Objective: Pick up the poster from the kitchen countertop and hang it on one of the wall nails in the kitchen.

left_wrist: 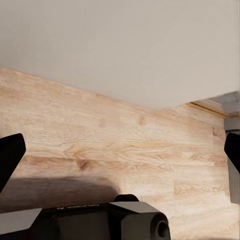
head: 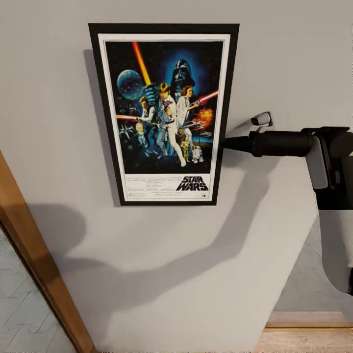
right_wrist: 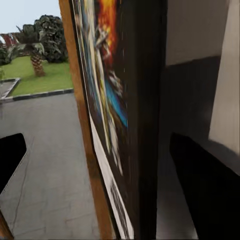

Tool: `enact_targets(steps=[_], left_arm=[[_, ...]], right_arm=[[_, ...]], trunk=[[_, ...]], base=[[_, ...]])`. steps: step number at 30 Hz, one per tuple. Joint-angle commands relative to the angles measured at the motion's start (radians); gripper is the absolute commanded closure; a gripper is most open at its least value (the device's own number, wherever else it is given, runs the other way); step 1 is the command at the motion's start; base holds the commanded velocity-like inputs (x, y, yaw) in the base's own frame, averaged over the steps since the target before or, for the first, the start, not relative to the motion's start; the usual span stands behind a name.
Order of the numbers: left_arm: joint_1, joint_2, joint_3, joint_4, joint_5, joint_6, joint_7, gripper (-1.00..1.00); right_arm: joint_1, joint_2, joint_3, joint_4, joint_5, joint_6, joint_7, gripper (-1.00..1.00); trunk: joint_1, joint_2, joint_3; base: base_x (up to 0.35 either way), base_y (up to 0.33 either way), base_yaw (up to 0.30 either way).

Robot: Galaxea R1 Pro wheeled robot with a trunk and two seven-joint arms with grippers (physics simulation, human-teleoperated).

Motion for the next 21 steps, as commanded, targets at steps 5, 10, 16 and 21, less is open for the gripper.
enact_targets(steps=[5, 10, 16, 21], left_arm=[[-0.001, 0.001, -0.008, -0.002, 0.008, -0.005, 0.0, -1.0], [-0.001, 0.002, -0.008, -0.002, 0.008, -0.005, 0.0, -1.0], [-0.001, 0.002, -0.008, -0.002, 0.008, -0.005, 0.0, -1.0], [-0.001, 0.002, -0.007, -0.001, 0.008, -0.005, 0.0, -1.0]], right_arm=[[-0.001, -0.001, 0.003, -0.002, -0.002, 0.001, 0.002, -1.0], [0.004, -0.001, 0.004, -0.009, -0.055, 0.001, 0.003, -1.0], [0.171, -0.002, 0.003, -0.129, -0.064, -0.003, 0.005, -1.0], [0.342, -0.004, -0.005, -0.154, -0.064, -0.032, 0.006, -1.0]], trunk=[[0.001, -0.001, -0.002], [0.001, -0.001, 0.001], [0.001, -0.001, 0.01], [0.001, -0.001, 0.018]], base=[[-0.053, -0.001, 0.0], [-0.277, 0.0, 0.0], [-0.332, 0.0, 0.0], [-0.336, 0.0, 0.0]])
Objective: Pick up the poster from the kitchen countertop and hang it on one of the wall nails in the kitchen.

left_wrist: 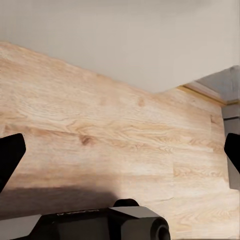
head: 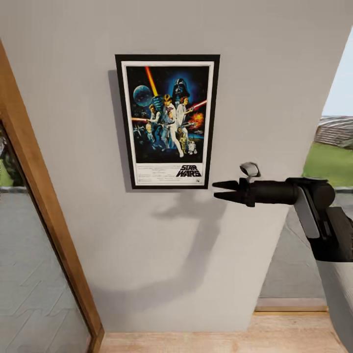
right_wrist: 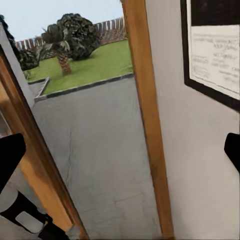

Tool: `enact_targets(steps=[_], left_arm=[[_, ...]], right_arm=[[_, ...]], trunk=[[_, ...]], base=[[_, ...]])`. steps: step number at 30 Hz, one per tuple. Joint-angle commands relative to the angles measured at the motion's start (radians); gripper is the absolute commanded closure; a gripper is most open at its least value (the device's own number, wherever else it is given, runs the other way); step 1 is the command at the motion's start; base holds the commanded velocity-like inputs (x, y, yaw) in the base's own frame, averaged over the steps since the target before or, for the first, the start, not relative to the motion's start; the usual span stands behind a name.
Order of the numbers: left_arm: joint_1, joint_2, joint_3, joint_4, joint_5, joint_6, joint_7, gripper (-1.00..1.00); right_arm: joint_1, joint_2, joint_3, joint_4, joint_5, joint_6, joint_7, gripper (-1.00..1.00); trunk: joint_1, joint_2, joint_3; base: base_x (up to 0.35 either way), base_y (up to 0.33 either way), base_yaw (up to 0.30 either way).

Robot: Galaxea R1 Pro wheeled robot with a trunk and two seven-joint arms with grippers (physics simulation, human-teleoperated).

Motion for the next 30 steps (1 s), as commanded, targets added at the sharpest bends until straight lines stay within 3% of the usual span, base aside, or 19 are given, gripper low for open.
enact_targets(steps=[1, 3, 6, 9, 11, 13, 15, 16, 19, 20, 21, 22, 25, 26, 30], left_arm=[[0.0, 0.001, -0.009, -0.002, 0.008, -0.005, 0.0, -1.0], [0.0, 0.001, -0.009, -0.002, 0.008, -0.005, 0.0, -1.0], [0.0, 0.002, -0.008, -0.001, 0.008, -0.005, 0.0, -1.0], [0.0, 0.002, -0.008, -0.001, 0.008, -0.005, 0.0, -1.0], [0.0, 0.002, -0.008, -0.001, 0.008, -0.005, 0.0, -1.0], [0.0, 0.002, -0.006, 0.012, 0.009, -0.004, 0.001, -1.0], [0.0, 0.002, -0.005, 0.028, 0.009, -0.003, 0.002, -1.0], [0.0, 0.001, -0.004, 0.037, 0.009, -0.003, 0.002, -1.0], [0.0, -0.002, -0.004, 0.043, 0.01, -0.002, 0.003, -1.0], [0.0, -0.01, -0.003, 0.045, 0.01, -0.003, 0.003, -1.0], [0.0, -0.014, -0.003, 0.046, 0.01, -0.003, 0.003, -1.0], [0.0, -0.024, -0.002, 0.047, 0.01, -0.003, 0.003, -1.0], [0.0, -0.04, 0.001, 0.051, 0.01, -0.005, 0.003, -1.0], [0.0, -0.045, 0.002, 0.053, 0.01, -0.005, 0.003, -1.0], [0.0, -0.051, 0.003, 0.057, 0.009, -0.006, 0.003, -1.0]], right_arm=[[0.027, -0.001, -0.001, -0.001, -0.004, -0.009, 0.0, -1.0], [0.074, -0.001, -0.003, -0.003, -0.004, -0.044, 0.001, -1.0], [0.196, -0.001, -0.007, -0.006, -0.004, -0.118, 0.002, -1.0], [0.253, -0.001, -0.007, -0.006, -0.003, -0.141, 0.003, -1.0], [0.321, -0.001, -0.007, -0.003, -0.002, -0.183, 0.003, -1.0], [0.458, -0.001, -0.008, 0.045, 0.005, -0.291, 0.0, -1.0], [0.543, -0.001, -0.008, 0.117, 0.009, -0.376, -0.002, -1.0], [0.61, -0.001, -0.009, 0.216, 0.011, -0.465, -0.005, -1.0], [0.674, -0.001, -0.009, 0.414, 0.013, -0.603, -0.013, -1.0], [0.698, -0.002, -0.011, 0.577, 0.013, -0.704, -0.019, -1.0], [0.706, -0.003, -0.011, 0.659, 0.013, -0.758, -0.022, -1.0], [0.719, -0.009, -0.011, 0.811, 0.013, -0.862, -0.026, -1.0], [0.732, -0.016, -0.01, 1.019, 0.012, -1.005, -0.032, -1.0], [0.735, -0.018, -0.009, 1.078, 0.012, -1.044, -0.033, -1.0], [0.74, -0.02, -0.01, 1.155, 0.01, -1.088, -0.042, -1.0]], trunk=[[0.0, -0.001, 0.001], [0.0, -0.001, 0.005], [0.0, -0.001, 0.01], [0.0, -0.001, 0.015], [0.0, -0.001, 0.018], [0.0, -0.001, 0.021], [0.0, -0.001, 0.025], [0.0, -0.001, 0.026], [0.0, -0.001, 0.031], [0.0, -0.001, 0.033], [0.0, -0.001, 0.035], [0.0, -0.001, 0.036], [0.0, -0.001, 0.041], [0.0, -0.001, 0.043], [0.0, -0.001, 0.05]], base=[[-0.336, 0.0, 0.0], [-0.336, 0.0, 0.0], [-0.336, 0.0, 0.0], [-0.336, 0.0, 0.0], [-0.295, 0.0, 0.0], [-0.151, 0.0, 0.0], [-0.085, 0.0, 0.0], [-0.048, 0.0, 0.0], [-0.031, 0.0, 0.0], [-0.016, 0.0, 0.0], [-0.013, 0.0, 0.0], [-0.008, 0.0, 0.0], [-0.005, 0.0, 0.0], [-0.002, 0.0, 0.0], [-0.001, 0.0, 0.0]])
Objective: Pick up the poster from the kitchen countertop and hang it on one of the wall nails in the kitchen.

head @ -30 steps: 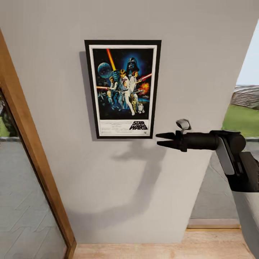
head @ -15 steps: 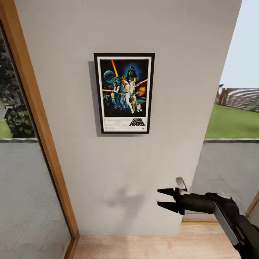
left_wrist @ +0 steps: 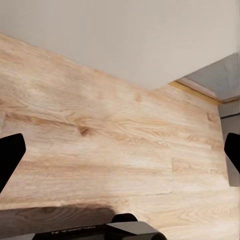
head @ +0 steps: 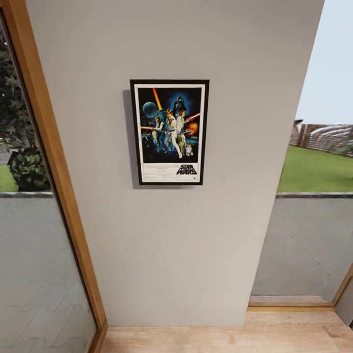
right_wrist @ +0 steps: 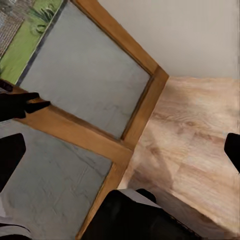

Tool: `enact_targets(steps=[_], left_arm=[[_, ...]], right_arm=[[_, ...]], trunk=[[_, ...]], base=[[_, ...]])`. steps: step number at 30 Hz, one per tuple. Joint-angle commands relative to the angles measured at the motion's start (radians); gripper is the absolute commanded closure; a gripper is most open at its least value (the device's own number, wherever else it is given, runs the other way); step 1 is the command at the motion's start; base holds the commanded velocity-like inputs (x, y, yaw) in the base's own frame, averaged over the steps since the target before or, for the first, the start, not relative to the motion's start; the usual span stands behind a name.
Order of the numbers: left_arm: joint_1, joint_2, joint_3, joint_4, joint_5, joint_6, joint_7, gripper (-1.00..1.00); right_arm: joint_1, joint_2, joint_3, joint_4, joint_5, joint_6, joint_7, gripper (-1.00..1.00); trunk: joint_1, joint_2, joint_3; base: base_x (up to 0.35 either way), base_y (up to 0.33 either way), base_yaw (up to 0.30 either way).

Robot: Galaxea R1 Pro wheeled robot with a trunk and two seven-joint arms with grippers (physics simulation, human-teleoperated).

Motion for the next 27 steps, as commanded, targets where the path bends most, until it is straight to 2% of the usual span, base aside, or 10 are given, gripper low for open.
enact_targets(steps=[1, 4, 6, 9, 10, 13, 16, 17, 20, 27], left_arm=[[0.0, 0.0, -0.008, -0.001, 0.006, -0.005, 0.0, -1.0], [0.0, -0.001, -0.008, -0.001, 0.007, -0.005, 0.0, -1.0], [-0.001, -0.002, -0.008, 0.0, 0.007, -0.005, 0.0, -1.0], [-0.001, -0.002, -0.007, 0.001, 0.008, -0.005, 0.001, -1.0], [-0.001, -0.002, -0.007, 0.002, 0.009, -0.004, 0.005, -1.0], [-0.001, -0.001, -0.006, 0.002, 0.009, -0.004, 0.053, -1.0], [0.0, -0.002, -0.006, 0.0, 0.009, -0.005, 0.123, -1.0], [0.0, -0.002, -0.006, -0.002, 0.009, -0.005, 0.166, -1.0], [0.0, -0.002, 0.002, -0.002, 0.01, -0.005, 0.218, -1.0], [0.0, -0.001, 0.105, 0.002, 0.012, -0.005, 0.263, -1.0]], right_arm=[[0.0, -0.001, 0.006, 0.025, -0.006, -0.019, -0.028, -1.0], [0.0, 0.0, 0.006, 0.057, -0.007, -0.027, -0.101, -1.0], [0.001, 0.009, 0.007, 0.08, -0.007, -0.032, -0.207, -1.0], [0.0, 0.024, 0.007, 0.087, -0.008, -0.034, -0.298, -1.0], [0.0, 0.031, 0.007, 0.091, -0.009, -0.035, -0.362, -1.0], [0.0, 0.045, 0.008, 0.093, -0.012, -0.035, -0.48, -1.0], [0.0, 0.058, 0.008, 0.094, -0.012, -0.035, -0.547, -1.0], [0.0, 0.067, 0.008, 0.095, -0.012, -0.035, -0.575, -1.0], [0.0, 0.078, 0.008, 0.095, -0.011, -0.036, -0.604, -1.0], [0.0, 0.085, 0.008, 0.095, -0.012, -0.036, -0.709, -1.0]], trunk=[[0.0, -0.001, 0.001], [0.0, -0.001, 0.006], [0.0, -0.001, 0.01], [0.0, -0.001, 0.015], [0.0, -0.001, 0.016], [0.0, -0.001, 0.021], [0.0, -0.001, 0.026], [0.0, -0.001, 0.028], [0.0, -0.001, 0.033], [0.0, -0.001, 0.04]], base=[[0.0, 0.0, 0.0], [0.0, 0.0, 0.0], [0.0, 0.0, 0.0], [0.0, 0.0, 0.0], [0.0, 0.0, 0.0], [0.0, 0.0, 0.0], [0.0, 0.0, 0.0], [0.0, 0.0, 0.0], [0.0, 0.0, 0.0], [0.0, 0.0, 0.0]])
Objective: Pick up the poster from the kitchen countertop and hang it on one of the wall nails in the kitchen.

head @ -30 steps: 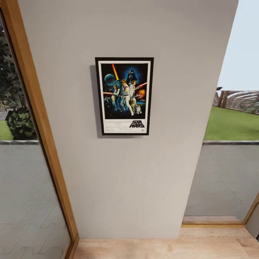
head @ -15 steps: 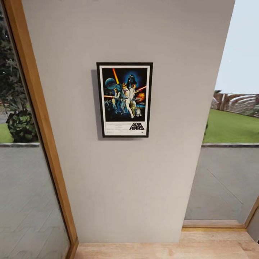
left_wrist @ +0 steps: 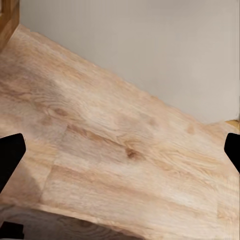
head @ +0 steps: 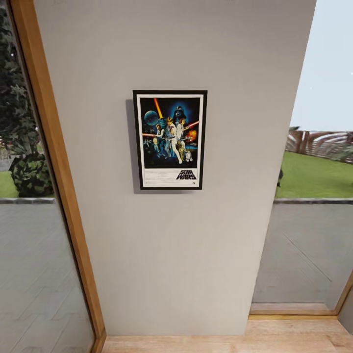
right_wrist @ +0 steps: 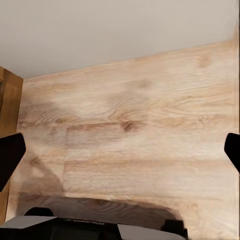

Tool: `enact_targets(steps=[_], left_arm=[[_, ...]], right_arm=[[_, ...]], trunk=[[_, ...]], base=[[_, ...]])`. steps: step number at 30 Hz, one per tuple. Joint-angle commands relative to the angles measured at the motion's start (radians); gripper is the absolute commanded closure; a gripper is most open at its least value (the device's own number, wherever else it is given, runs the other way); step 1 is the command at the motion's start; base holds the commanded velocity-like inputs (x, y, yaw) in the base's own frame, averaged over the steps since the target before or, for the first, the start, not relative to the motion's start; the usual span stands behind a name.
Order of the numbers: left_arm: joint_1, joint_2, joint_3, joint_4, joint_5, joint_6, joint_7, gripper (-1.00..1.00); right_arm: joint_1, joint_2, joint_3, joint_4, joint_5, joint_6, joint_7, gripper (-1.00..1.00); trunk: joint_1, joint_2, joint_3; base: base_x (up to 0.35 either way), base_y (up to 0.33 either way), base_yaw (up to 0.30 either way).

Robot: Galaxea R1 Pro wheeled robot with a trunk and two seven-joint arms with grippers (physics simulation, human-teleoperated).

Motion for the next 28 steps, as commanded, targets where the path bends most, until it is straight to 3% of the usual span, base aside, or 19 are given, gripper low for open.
enact_targets(steps=[1, 5, 9, 11, 13, 16, 28], left_arm=[[0.0, 0.001, -0.005, -0.002, 0.008, -0.004, 0.004, -1.0], [0.0, 0.001, 0.006, -0.002, 0.008, -0.004, 0.015, -1.0], [0.0, 0.002, 0.011, -0.001, 0.008, -0.003, 0.02, -1.0], [0.0, 0.002, 0.011, -0.001, 0.008, -0.003, 0.02, -1.0], [0.0, 0.003, 0.011, -0.001, 0.008, -0.003, 0.021, -1.0], [0.0, 0.003, 0.011, -0.001, 0.008, -0.003, 0.021, -1.0], [0.0, 0.003, 0.011, -0.001, 0.008, -0.005, 0.021, -1.0]], right_arm=[[-0.001, 0.0, 0.007, 0.002, -0.007, -0.004, -0.005, -1.0], [-0.001, 0.005, 0.008, 0.001, -0.007, -0.003, -0.023, -1.0], [0.0, 0.035, 0.008, 0.027, -0.002, -0.005, -0.032, -1.0], [0.001, 0.044, 0.009, 0.067, -0.002, -0.005, -0.034, -1.0], [0.001, 0.055, 0.008, 0.191, -0.001, -0.006, -0.036, -1.0], [0.001, 0.057, 0.009, 0.238, -0.001, -0.005, -0.036, -1.0], [0.001, 0.059, 0.009, 0.259, -0.001, -0.006, -0.036, -1.0]], trunk=[[0.0, -0.001, 0.0], [0.0, -0.001, 0.0], [0.0, -0.001, 0.0], [0.0, -0.001, 0.001], [0.0, -0.001, 0.001], [0.0, -0.001, 0.001], [0.0, -0.001, 0.001]], base=[[0.0, 0.0, 0.0], [0.0, 0.0, 0.0], [0.0, 0.0, 0.0], [0.0, 0.0, 0.0], [0.0, 0.0, 0.0], [0.0, 0.0, 0.0], [0.0, 0.0, 0.0]])
